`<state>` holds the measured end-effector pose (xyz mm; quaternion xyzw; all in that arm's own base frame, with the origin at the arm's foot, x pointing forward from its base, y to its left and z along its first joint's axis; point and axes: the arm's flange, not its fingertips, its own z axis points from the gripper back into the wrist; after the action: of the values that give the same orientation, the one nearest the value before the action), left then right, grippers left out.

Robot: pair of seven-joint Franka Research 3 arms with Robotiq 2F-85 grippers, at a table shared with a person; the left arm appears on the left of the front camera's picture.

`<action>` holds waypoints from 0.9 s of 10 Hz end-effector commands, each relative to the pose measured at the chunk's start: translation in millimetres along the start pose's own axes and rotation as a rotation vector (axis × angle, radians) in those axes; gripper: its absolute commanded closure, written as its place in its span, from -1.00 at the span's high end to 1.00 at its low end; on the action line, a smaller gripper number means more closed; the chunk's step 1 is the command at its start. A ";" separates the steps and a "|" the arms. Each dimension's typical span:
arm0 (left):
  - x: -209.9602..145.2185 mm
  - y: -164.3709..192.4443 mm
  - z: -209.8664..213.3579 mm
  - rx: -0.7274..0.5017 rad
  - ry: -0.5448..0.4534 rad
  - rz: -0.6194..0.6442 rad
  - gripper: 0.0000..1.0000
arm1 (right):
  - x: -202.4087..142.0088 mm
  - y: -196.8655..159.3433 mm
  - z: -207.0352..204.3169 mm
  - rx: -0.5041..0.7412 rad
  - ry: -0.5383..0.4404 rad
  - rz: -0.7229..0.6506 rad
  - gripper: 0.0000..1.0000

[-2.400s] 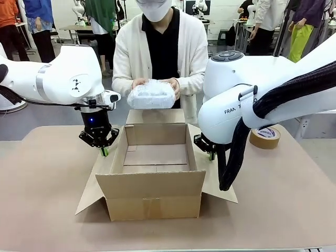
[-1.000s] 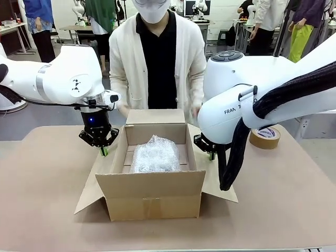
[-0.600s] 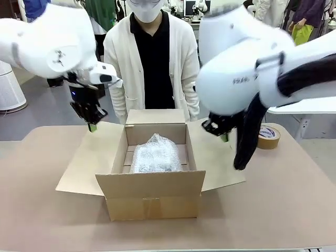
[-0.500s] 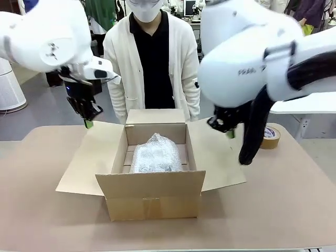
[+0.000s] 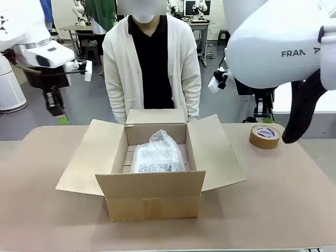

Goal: Wrap the clocks to prevent damage.
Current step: Once the human has placed the objects inside and stepped back, release both hands from the side flaps of the Package Box.

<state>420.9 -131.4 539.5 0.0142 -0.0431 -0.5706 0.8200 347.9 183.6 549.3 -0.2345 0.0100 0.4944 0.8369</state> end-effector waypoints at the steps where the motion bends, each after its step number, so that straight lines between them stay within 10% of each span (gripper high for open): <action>1: -8.0 -7.7 -5.4 0.079 -0.032 0.172 -0.99 | 3.8 4.5 4.0 0.008 0.006 -0.036 -0.98; 9: -62.0 6.6 -17.6 -0.124 -0.033 -0.235 -0.99 | -62.1 -22.4 -55.0 0.215 -0.288 0.417 -0.98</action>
<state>412.9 -69.3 523.4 -0.0301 -0.0115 -0.6536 0.7561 350.1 104.8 528.1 -0.0868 -0.0102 0.6741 0.7334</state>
